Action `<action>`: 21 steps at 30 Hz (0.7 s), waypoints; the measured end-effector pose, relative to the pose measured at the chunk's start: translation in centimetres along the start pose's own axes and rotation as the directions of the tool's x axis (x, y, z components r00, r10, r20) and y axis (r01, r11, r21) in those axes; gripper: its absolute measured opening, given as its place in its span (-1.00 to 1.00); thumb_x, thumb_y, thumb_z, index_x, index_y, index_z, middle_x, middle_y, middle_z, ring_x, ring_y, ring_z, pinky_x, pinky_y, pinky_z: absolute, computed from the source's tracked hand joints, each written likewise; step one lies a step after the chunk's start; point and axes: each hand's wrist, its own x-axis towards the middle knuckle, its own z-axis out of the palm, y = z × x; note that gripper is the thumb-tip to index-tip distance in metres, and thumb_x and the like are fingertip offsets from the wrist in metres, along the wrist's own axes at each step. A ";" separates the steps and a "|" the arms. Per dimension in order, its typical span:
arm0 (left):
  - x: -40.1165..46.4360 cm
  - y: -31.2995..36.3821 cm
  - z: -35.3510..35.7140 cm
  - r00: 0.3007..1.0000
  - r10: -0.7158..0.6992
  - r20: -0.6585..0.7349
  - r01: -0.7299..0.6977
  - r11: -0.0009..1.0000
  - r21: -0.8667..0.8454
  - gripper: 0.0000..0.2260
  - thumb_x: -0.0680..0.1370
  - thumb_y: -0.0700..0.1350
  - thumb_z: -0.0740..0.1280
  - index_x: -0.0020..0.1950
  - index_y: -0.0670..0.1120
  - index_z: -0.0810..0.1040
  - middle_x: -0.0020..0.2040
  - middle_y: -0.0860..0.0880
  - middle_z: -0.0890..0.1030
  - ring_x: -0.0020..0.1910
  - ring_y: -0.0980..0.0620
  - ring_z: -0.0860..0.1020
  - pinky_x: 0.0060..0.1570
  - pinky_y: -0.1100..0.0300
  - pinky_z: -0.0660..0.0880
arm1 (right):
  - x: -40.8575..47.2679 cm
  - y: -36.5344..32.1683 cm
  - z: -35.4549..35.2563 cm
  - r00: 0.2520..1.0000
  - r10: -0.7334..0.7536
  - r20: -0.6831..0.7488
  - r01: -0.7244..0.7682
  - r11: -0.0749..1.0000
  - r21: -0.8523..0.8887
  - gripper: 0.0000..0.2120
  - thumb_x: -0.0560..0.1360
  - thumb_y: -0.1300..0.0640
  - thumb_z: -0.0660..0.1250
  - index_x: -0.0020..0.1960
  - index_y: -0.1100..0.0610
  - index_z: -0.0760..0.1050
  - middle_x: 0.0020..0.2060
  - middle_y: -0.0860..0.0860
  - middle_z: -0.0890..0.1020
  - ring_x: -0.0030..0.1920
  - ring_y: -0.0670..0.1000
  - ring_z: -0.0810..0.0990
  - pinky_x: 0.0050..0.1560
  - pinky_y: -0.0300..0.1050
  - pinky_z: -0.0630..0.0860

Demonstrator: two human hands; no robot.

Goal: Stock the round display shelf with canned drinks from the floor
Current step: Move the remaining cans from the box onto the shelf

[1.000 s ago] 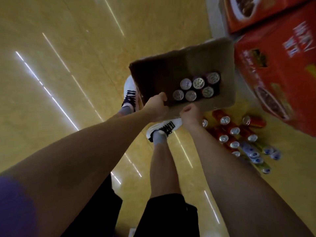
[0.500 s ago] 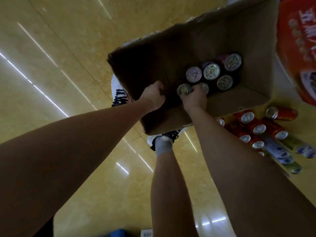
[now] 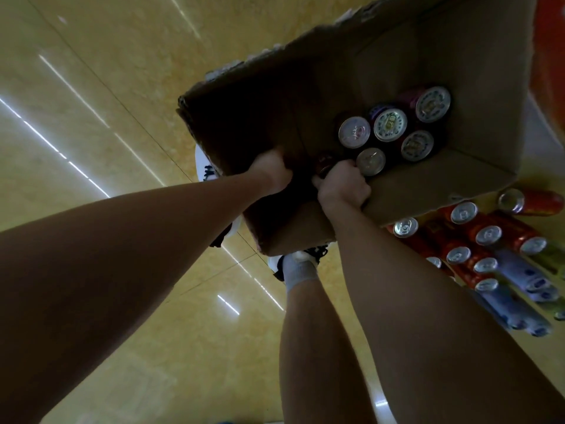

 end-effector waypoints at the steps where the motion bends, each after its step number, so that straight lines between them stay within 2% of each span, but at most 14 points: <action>1: -0.6 0.0 -0.3 1.000 0.009 -0.007 -0.009 1.000 0.015 -0.61 0.59 -0.14 0.28 0.42 -0.07 0.35 0.28 -0.12 0.48 0.08 -0.03 0.51 -0.07 0.19 0.45 | -0.6 0.4 -0.6 1.000 -0.009 0.020 0.009 1.000 0.005 -0.41 0.42 -0.09 0.48 0.27 0.22 0.38 0.16 0.15 0.60 0.18 0.17 0.58 0.07 0.00 0.46; 5: -4.3 0.3 -2.4 0.996 0.084 -0.029 -0.080 0.991 0.102 -0.58 0.55 -0.22 0.28 0.41 -0.10 0.36 0.30 -0.16 0.48 0.26 -0.15 0.48 0.09 0.13 0.43 | -3.5 1.2 -3.8 0.988 -0.119 0.101 0.113 0.992 0.058 -0.43 0.36 -0.09 0.53 0.22 0.14 0.40 0.17 0.12 0.57 0.19 0.17 0.56 0.02 0.00 0.45; 9: -9.0 1.4 -4.9 0.989 0.147 -0.003 -0.144 0.975 0.169 -0.59 0.50 -0.22 0.29 0.35 -0.07 0.38 0.27 -0.15 0.47 0.23 -0.17 0.48 0.16 0.05 0.45 | -6.8 2.0 -7.9 0.935 -0.329 0.132 0.315 0.942 0.115 -0.40 0.26 -0.14 0.57 0.15 0.05 0.39 0.16 0.12 0.42 0.17 0.22 0.47 0.07 0.04 0.46; 12: -13.3 2.8 -7.4 0.980 0.197 0.015 -0.195 0.952 0.237 -0.59 0.49 -0.16 0.30 0.34 -0.06 0.37 0.28 -0.15 0.44 0.23 -0.19 0.47 0.19 0.01 0.45 | -9.5 1.4 -13.0 0.880 -0.424 0.216 0.380 0.899 0.216 -0.46 0.24 -0.04 0.60 0.06 0.03 0.38 0.07 0.10 0.44 0.07 0.18 0.49 -0.04 -0.02 0.44; 14: -16.2 3.8 -9.6 0.974 0.224 0.032 -0.224 0.933 0.280 -0.55 0.47 -0.20 0.32 0.35 -0.07 0.37 0.27 -0.16 0.45 0.21 -0.19 0.47 0.16 0.02 0.46 | -11.7 0.6 -16.9 0.845 -0.478 0.241 0.422 0.872 0.249 -0.48 0.26 0.06 0.61 0.07 0.04 0.39 0.05 0.08 0.52 0.05 0.14 0.51 -0.05 -0.02 0.46; 16: -19.4 5.0 -12.2 0.968 0.244 0.065 -0.251 0.912 0.323 -0.48 0.43 -0.25 0.37 0.37 -0.07 0.36 0.26 -0.16 0.48 0.19 -0.17 0.49 0.09 0.05 0.49 | -14.2 0.0 -20.8 0.824 -0.519 0.230 0.462 0.848 0.258 -0.47 0.26 0.11 0.60 0.10 0.02 0.39 0.08 0.07 0.52 0.05 0.13 0.52 0.00 0.01 0.50; 21: -28.9 9.3 -21.0 0.954 0.284 0.096 -0.299 0.884 0.359 -0.31 0.35 -0.26 0.51 0.43 -0.08 0.32 0.30 -0.19 0.47 0.21 -0.20 0.48 0.03 0.07 0.45 | -21.4 -0.7 -31.0 0.816 -0.557 0.154 0.498 0.814 0.299 -0.43 0.26 0.15 0.61 0.19 0.00 0.46 0.15 0.06 0.57 0.11 0.09 0.54 0.03 0.00 0.55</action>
